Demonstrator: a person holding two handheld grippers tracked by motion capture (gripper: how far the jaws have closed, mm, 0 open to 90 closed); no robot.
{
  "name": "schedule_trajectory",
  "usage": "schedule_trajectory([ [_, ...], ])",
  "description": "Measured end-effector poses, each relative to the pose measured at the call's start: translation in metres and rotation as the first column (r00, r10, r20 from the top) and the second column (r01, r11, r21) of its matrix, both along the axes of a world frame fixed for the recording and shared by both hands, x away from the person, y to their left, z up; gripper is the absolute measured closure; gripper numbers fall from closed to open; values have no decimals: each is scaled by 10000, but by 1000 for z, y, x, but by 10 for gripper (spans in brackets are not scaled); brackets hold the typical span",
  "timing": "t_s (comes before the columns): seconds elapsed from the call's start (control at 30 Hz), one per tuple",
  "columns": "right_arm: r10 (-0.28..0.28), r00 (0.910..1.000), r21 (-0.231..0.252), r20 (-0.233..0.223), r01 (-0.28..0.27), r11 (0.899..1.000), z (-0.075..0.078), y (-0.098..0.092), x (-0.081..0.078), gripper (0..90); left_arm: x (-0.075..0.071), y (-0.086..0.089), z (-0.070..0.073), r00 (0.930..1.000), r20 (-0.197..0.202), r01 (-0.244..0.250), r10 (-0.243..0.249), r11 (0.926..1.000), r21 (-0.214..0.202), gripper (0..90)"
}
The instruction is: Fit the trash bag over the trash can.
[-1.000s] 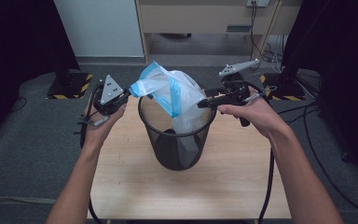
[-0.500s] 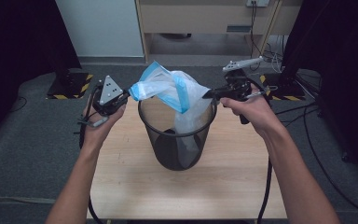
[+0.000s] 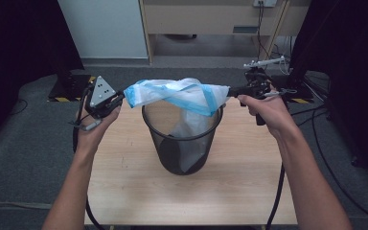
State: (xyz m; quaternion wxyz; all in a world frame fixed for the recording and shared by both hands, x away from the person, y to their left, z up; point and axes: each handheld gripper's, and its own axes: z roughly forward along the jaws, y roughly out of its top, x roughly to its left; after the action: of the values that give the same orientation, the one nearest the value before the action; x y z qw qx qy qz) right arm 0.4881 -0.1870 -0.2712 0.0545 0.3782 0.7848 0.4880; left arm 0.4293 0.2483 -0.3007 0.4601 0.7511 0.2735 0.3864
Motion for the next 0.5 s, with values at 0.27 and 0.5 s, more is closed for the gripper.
schedule_trajectory([
  [0.27, -432, 9990, -85, 102, 433, 9990, -6, -9, 10, 900, 2, 1, -4, 9999, -130, -96, 95, 10000, -23, 900],
  [0.5, -477, 9988, -91, -122, 476, 9988, -15, -7, 21, 900, 9, 4, -17, 9982, -558, -239, 237, 9997, -27, 900],
])
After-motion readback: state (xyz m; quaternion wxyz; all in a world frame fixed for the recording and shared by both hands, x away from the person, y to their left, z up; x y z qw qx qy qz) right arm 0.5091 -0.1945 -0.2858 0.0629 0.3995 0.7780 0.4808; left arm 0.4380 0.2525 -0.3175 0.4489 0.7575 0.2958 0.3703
